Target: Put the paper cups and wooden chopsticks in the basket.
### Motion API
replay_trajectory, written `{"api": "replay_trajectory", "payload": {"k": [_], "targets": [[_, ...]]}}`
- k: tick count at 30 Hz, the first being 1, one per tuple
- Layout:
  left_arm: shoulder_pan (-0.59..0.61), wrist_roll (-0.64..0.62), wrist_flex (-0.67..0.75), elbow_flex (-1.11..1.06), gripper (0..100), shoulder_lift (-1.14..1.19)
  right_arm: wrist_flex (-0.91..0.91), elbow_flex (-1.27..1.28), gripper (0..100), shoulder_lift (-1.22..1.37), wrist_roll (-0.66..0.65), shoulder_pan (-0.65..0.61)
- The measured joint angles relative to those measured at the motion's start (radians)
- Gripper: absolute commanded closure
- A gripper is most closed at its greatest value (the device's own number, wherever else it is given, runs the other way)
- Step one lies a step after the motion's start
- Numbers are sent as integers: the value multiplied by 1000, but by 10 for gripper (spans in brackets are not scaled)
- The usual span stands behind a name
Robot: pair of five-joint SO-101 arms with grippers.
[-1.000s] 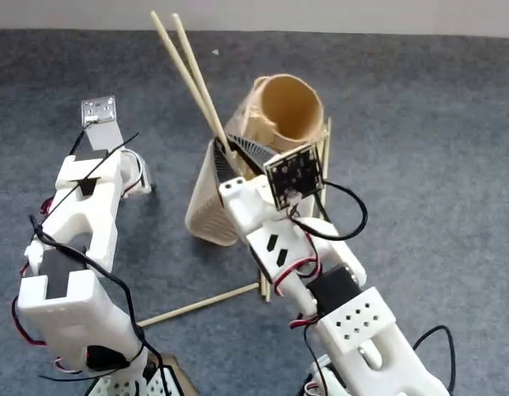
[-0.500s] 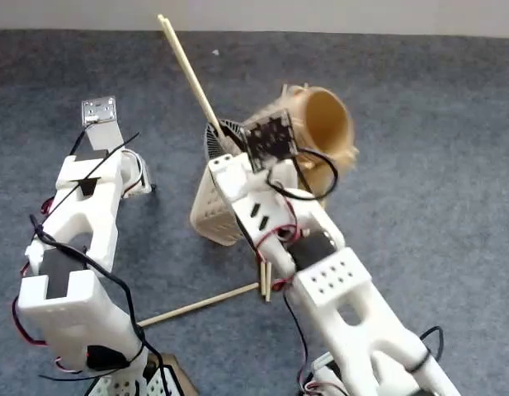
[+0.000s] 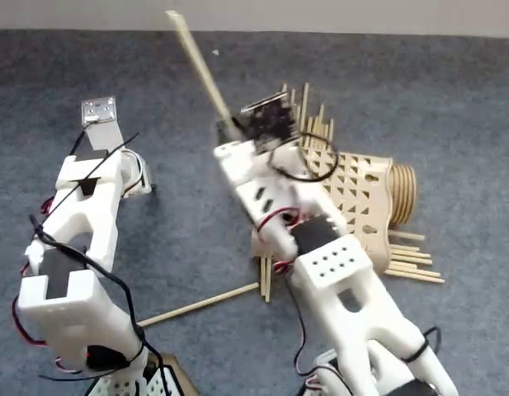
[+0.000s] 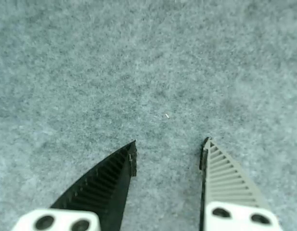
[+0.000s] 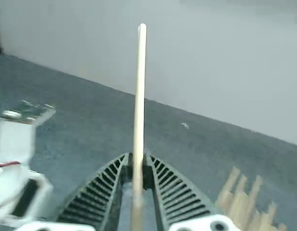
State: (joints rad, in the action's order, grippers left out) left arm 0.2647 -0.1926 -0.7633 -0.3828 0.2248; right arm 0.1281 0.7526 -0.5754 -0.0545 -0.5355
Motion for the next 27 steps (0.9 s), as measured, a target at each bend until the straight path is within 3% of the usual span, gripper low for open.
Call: {"api": "replay_trajectory", "payload": {"k": [3, 8, 17, 22, 27], "targets": [[0, 18, -31, 21, 776, 0, 135, 0, 984, -83, 0, 126], [-100, 109, -302, 233, 772, 0, 358, 0, 992, -350, 0, 327], [-376, 290, -715, 669, 771, 0, 428, 250, 993, -896, 0, 419], [-454, 321, -833, 878, 771, 0, 460, 322, 993, -974, 29, 562], [-543, 325, -856, 910, 757, 0, 539, 336, 993, -1048, 44, 724]]}}
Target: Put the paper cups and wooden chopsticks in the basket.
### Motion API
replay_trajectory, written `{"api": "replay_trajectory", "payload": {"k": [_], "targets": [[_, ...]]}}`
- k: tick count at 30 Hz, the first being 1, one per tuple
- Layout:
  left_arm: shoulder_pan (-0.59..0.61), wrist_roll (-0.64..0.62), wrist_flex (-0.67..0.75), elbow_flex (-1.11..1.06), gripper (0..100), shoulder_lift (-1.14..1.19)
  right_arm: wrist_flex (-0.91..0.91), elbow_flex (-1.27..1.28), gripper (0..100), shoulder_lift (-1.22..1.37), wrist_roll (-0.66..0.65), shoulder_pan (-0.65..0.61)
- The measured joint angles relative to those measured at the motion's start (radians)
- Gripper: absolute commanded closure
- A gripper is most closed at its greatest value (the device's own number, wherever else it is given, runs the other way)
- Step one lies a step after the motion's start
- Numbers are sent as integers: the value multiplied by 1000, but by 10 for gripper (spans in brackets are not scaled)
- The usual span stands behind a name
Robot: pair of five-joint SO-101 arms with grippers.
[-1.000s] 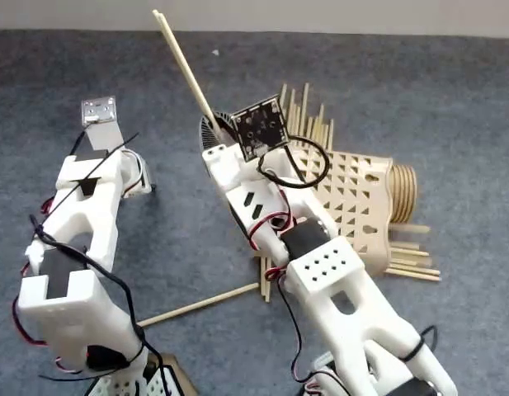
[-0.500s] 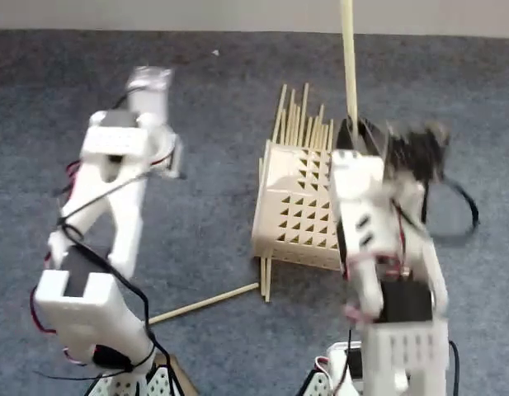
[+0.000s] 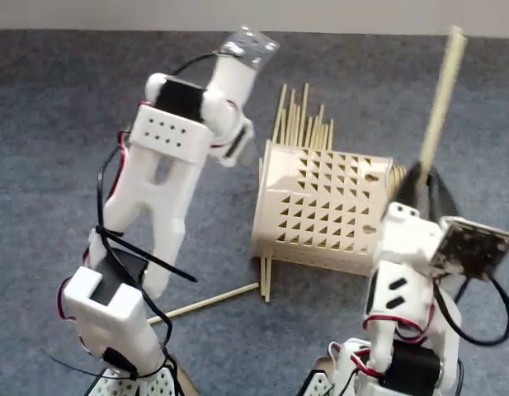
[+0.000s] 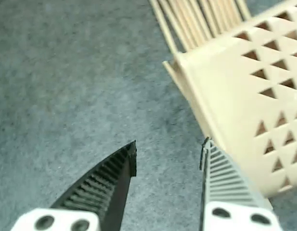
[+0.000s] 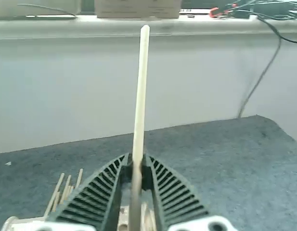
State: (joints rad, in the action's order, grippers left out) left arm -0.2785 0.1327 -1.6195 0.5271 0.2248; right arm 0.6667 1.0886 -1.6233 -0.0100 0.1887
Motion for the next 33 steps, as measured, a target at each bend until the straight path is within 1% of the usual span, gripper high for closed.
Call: {"api": "replay_trajectory", "payload": {"k": [5, 8, 15, 20, 25, 28, 33], "targets": [[-95, 0, -2, -28, 755, 0, 110, 2, 993, -149, 0, 91], [-117, 0, 8, -101, 755, 0, 167, -2, 993, -193, 0, 124], [-101, 5, 193, -358, 755, -6, 189, 37, 993, -203, 0, 137], [-34, 35, 270, -450, 755, -25, 189, 44, 993, -204, 0, 137], [74, 74, 319, -485, 755, -26, 189, 44, 993, -204, 0, 137], [130, 100, 377, -542, 755, -29, 189, 44, 993, -204, 0, 137], [175, 121, 496, -651, 755, -31, 189, 44, 993, -204, 0, 137]]}}
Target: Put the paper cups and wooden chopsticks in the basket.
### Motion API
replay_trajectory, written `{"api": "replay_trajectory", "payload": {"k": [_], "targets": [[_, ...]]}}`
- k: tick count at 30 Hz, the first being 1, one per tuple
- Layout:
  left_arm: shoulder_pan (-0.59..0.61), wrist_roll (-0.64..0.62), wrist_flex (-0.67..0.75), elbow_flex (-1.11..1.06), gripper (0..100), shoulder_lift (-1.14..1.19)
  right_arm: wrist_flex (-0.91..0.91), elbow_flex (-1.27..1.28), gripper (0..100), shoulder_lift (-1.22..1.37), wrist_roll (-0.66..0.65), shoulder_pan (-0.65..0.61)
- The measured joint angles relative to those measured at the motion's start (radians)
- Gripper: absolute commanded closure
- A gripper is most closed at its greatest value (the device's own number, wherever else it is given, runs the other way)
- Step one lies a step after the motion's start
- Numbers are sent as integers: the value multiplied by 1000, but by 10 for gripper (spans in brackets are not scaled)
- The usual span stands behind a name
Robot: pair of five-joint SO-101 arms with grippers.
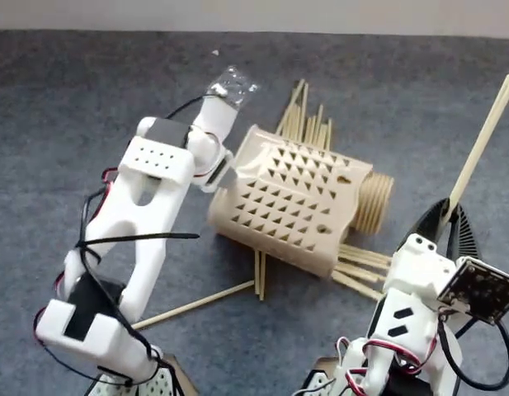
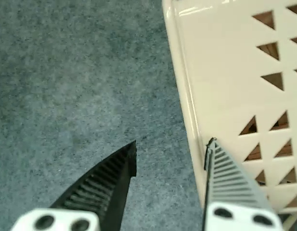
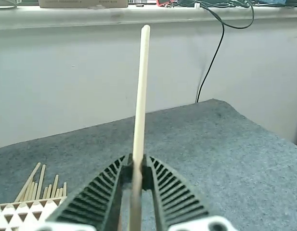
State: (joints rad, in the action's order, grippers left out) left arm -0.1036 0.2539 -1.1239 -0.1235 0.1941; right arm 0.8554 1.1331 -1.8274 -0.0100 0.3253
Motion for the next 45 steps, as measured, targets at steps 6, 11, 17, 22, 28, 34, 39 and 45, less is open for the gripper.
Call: {"api": "replay_trajectory", "payload": {"k": [6, 11, 17, 22, 28, 34, 39, 45], "targets": [[74, 0, 77, -46, 755, 0, 0, 0, 993, 0, 0, 0], [118, 37, 81, -37, 755, 64, 0, 0, 993, 0, 0, 0], [170, 44, 81, 43, 755, 213, 0, 0, 993, 0, 0, 0], [187, 48, 77, 58, 755, 262, 2, 0, 993, 0, 0, 0], [187, 44, 77, 60, 755, 264, 2, 0, 993, -3, 0, 0], [189, 44, 75, 71, 755, 262, 2, 0, 993, -3, 0, -2], [253, -169, 12, 160, 755, 204, -32, 0, 993, 0, 0, -121], [388, -512, -95, 219, 755, 120, -38, -190, 993, 253, 0, -196]]}}
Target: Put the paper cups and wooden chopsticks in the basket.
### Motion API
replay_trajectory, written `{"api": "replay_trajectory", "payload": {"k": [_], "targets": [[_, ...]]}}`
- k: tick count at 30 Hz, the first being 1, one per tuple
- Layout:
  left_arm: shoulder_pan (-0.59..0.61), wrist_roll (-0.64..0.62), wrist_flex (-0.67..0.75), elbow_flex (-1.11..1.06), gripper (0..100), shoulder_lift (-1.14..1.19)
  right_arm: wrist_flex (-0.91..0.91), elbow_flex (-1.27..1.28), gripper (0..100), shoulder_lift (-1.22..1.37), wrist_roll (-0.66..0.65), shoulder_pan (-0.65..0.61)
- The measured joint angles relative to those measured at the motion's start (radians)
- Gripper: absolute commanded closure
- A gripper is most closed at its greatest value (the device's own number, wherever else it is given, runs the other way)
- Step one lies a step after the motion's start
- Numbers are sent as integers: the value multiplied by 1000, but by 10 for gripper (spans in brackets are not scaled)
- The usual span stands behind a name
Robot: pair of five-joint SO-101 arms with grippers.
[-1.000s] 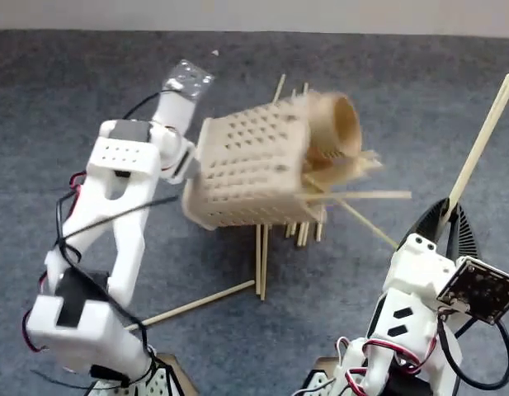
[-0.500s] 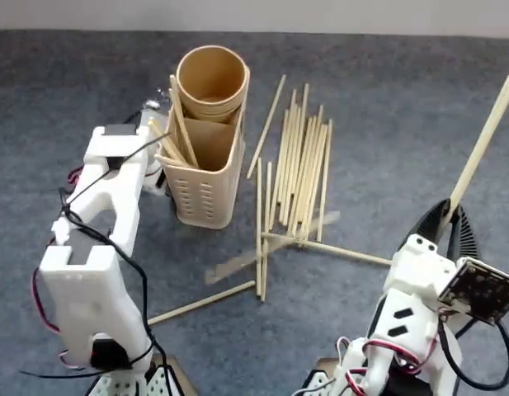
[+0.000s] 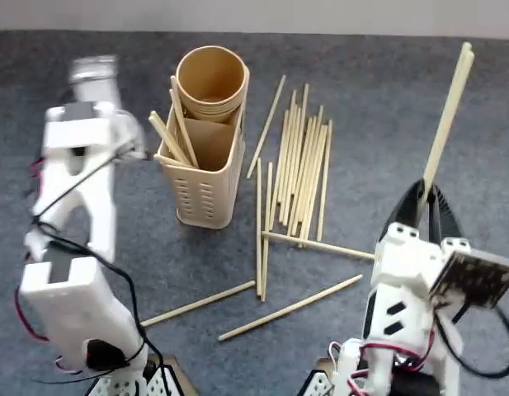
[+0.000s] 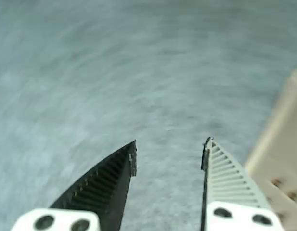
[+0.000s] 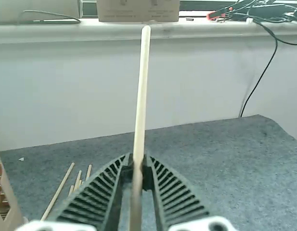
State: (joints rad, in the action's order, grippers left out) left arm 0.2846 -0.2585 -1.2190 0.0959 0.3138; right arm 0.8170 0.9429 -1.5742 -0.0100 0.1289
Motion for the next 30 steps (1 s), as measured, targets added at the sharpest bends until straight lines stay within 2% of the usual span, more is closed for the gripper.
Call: {"api": "replay_trajectory", "payload": {"k": [3, 10, 14, 20, 24, 30], "targets": [[11, -64, 2, -74, 755, -2, 31, -193, 993, 245, 0, -71], [18, -155, 247, -293, 755, -2, 129, -732, 993, 841, 2, -397], [48, -158, 341, -325, 755, -2, 72, -888, 993, 1000, 29, -563], [68, -110, 368, -284, 755, 63, -75, -919, 993, 1085, 32, -672], [68, -110, 333, -207, 755, 124, -207, -910, 993, 1126, 32, -732], [68, -104, 259, -104, 755, 192, -405, -730, 993, 1148, 32, -766]]}}
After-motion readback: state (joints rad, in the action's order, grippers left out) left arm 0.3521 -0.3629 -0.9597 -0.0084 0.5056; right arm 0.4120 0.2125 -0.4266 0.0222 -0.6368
